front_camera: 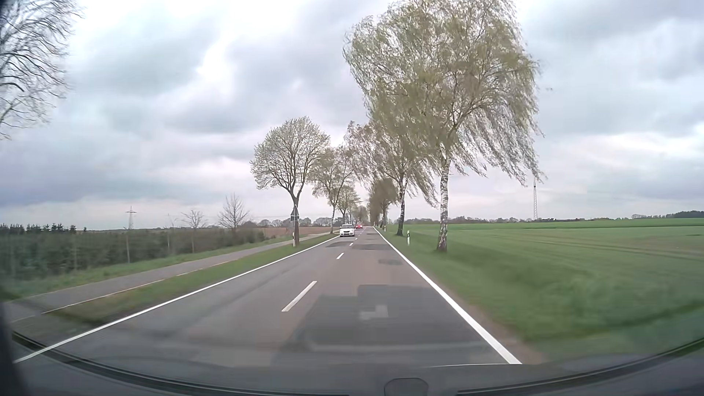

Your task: Follow the waypoints while adhering to traffic rules and regulations

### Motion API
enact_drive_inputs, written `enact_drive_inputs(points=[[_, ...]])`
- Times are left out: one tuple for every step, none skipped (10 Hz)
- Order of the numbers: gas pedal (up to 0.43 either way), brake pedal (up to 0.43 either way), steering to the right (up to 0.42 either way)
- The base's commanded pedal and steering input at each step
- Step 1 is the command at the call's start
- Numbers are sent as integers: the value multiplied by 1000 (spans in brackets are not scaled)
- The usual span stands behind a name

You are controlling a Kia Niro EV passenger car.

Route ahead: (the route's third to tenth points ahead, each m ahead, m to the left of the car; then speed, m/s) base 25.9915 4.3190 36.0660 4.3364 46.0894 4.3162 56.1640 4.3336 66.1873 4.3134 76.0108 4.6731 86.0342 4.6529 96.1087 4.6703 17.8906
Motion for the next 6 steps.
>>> enact_drive_inputs(points=[[339, 0, -6], [339, 0, -5], [339, 6, -5], [339, 0, -3], [339, 0, -2], [339, 0, -1]])
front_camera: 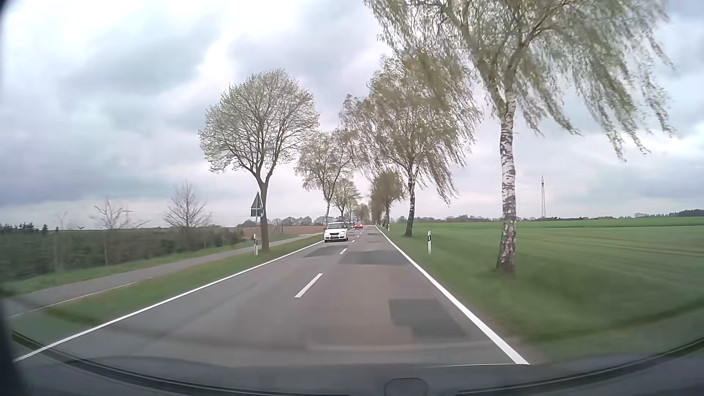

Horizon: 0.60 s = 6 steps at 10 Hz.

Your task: Follow the waypoints while adhering to traffic rules and regulations

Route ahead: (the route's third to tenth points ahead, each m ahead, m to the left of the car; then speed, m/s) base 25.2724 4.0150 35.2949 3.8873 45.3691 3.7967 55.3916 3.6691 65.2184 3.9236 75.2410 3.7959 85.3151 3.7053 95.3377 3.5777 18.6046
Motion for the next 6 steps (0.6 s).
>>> enact_drive_inputs(points=[[339, 6, -1], [339, 0, -1], [339, 0, -1], [339, 6, -1], [339, 0, -1], [339, 0, -2]])
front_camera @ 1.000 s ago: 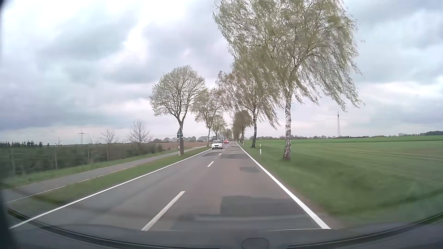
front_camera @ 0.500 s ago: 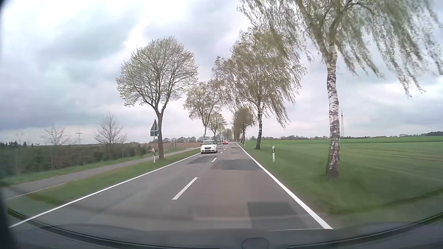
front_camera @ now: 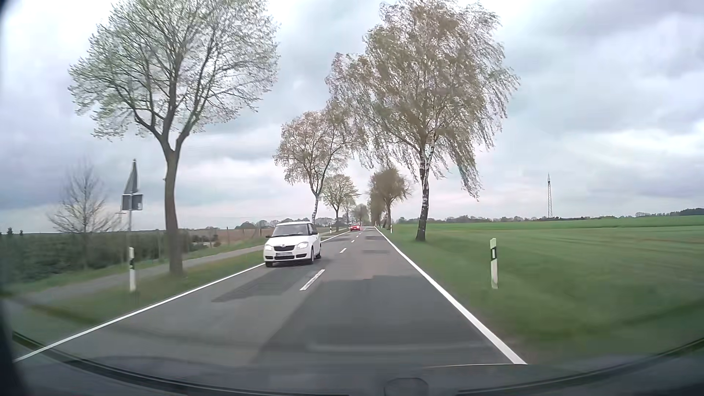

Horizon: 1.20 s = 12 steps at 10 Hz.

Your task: Follow the waypoints while adhering to traffic rules and regulations

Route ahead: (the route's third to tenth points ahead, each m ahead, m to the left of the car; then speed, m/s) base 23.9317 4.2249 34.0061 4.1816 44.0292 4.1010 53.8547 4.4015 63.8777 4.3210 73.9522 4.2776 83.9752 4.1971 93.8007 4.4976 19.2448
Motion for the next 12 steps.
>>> enact_drive_inputs(points=[[339, 0, -2], [339, 0, -3], [339, 0, -4], [339, 0, -3], [339, 0, -3], [339, 0, -3], [331, 0, -3], [331, 0, -3], [331, 0, -3], [331, 0, -3], [331, 0, -3], [331, 0, -5]])
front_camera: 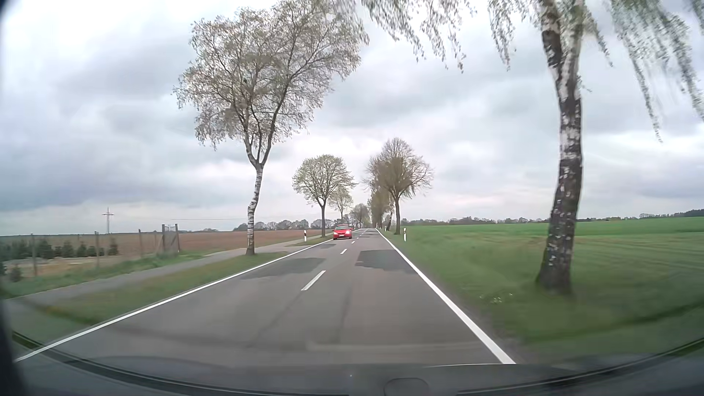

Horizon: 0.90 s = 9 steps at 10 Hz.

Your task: Follow the waypoints while adhering to traffic rules and regulations

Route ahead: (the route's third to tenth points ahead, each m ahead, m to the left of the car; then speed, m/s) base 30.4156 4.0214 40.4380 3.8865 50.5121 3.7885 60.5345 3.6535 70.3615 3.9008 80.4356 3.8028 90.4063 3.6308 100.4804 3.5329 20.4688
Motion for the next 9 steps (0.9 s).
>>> enact_drive_inputs(points=[[331, 0, -5], [331, 0, -6], [331, 0, -6], [331, 0, -5], [331, 0, -6], [331, 0, -5], [331, 0, -4], [331, 0, -4], [331, 0, -2]])
